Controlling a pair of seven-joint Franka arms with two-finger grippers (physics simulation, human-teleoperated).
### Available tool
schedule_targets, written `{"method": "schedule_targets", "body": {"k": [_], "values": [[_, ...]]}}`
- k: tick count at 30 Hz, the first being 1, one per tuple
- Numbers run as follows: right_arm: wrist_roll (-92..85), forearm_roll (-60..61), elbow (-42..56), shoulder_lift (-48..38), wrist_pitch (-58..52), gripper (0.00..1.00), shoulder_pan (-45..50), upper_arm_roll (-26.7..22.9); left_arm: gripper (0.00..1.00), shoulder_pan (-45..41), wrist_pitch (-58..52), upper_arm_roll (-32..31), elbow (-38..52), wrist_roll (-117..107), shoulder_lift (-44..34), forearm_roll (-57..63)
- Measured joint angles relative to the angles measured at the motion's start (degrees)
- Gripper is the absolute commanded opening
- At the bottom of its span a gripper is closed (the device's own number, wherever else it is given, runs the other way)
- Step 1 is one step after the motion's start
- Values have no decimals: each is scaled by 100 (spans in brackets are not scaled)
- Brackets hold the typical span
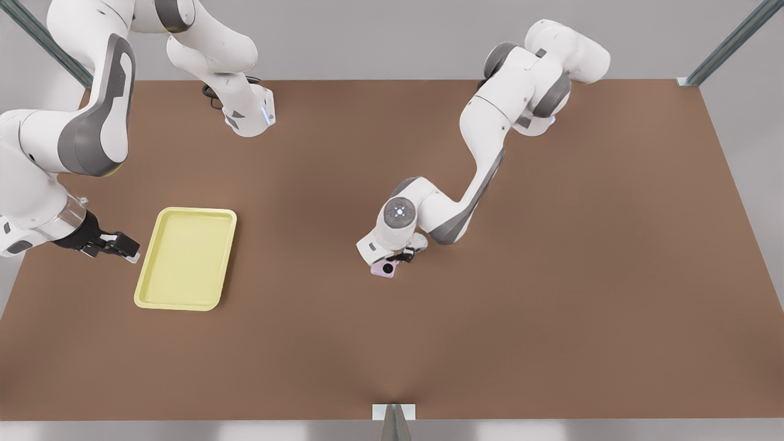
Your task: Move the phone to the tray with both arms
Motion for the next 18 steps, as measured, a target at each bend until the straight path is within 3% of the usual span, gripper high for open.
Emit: {"method": "schedule_targets", "body": {"k": [7, 14, 16, 18], "values": [[-5, -6, 9, -57, -35, 100, -5, 12, 76, -629, 319, 9, 1202, -279, 1049, 557], [-18, -67, 438, -156, -823, 100, 21, 197, 77, -1003, 1273, 55, 1547, -443, 1801, 842], [-86, -128, 470, -124, -1029, 100, 129, 159, 100, -1039, 1456, 71, 1560, -487, 1862, 854], [-203, -128, 481, -90, -1233, 100, 28, 101, 100, -1047, 1588, 85, 1560, -523, 1880, 855]]}}
